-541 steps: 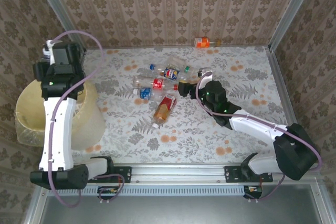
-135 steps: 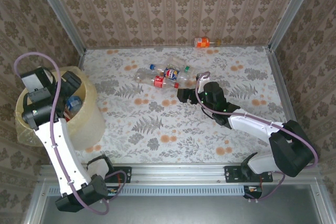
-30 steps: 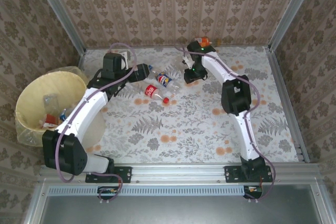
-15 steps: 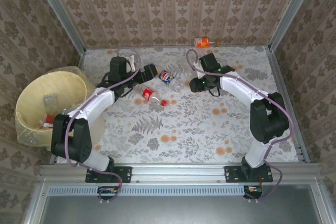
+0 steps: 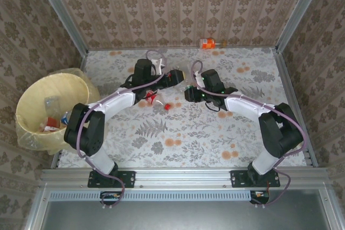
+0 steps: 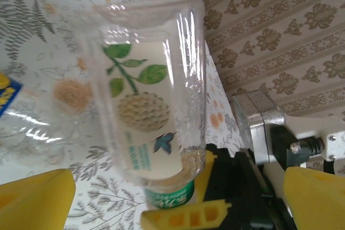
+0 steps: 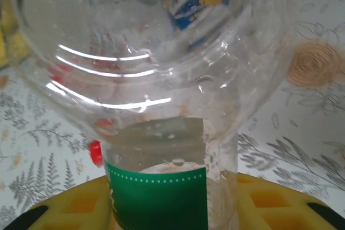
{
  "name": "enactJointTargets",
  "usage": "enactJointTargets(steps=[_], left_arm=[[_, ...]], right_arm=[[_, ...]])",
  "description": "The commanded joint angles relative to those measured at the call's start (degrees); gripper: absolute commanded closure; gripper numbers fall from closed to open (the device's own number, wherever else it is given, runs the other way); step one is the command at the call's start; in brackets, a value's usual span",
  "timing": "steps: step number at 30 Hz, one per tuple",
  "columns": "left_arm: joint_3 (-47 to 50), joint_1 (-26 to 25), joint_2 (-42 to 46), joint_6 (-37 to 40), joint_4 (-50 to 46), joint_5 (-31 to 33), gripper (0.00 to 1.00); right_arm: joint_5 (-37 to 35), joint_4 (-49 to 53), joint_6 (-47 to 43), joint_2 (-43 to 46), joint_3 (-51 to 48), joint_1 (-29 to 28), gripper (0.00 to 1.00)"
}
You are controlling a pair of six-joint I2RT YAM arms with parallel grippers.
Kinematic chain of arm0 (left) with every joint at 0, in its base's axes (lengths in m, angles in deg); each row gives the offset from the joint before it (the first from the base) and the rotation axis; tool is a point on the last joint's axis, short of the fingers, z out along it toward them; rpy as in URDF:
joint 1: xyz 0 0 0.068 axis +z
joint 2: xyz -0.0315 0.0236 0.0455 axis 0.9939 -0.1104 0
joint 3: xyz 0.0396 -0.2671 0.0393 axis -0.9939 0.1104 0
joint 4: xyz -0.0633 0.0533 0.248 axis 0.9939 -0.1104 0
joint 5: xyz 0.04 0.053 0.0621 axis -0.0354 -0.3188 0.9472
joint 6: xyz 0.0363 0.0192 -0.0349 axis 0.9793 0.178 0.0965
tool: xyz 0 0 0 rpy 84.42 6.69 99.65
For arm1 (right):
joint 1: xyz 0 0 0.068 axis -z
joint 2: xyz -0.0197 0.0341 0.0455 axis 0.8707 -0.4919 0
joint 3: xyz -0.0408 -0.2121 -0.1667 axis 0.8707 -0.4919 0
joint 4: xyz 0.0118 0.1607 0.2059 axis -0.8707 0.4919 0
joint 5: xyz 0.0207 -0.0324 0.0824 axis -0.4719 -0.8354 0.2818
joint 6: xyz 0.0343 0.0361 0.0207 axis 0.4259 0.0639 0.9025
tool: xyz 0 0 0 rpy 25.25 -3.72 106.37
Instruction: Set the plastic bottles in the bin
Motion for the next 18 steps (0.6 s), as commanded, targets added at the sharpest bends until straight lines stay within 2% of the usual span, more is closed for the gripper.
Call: enactJointTargets(steps=[1,7,13,16,18], left_arm=[[-3.17,-0.85,-1.12,-0.89,-1.49,4.17,0.0],[-3.5,-1.4,-2.12,-1.4,1.55,3.52,0.0],[-5.59,-0.98,-2.95,1.04,-2.83,9.46,0.01],[-6.62,-0.61,-3.28,2.34,-3.35,10.03,0.08],[-7.73,-0.52,-3.5,3.24,-4.31,9.34,0.17]], right_arm=[[2.64,-6.21,1.81,1.51,-0.67,-0.73,0.64],[9.07,-8.42,1.86,0.61,0.32,-1.14,0.64],[16.41,-11.14,2.13,0.8,0.06,-1.37,0.63],[17.71,-10.03,1.38,1.06,0.32,-1.45,0.63],[17.34,-9.11,1.07,1.16,0.33,-1.45,0.63]])
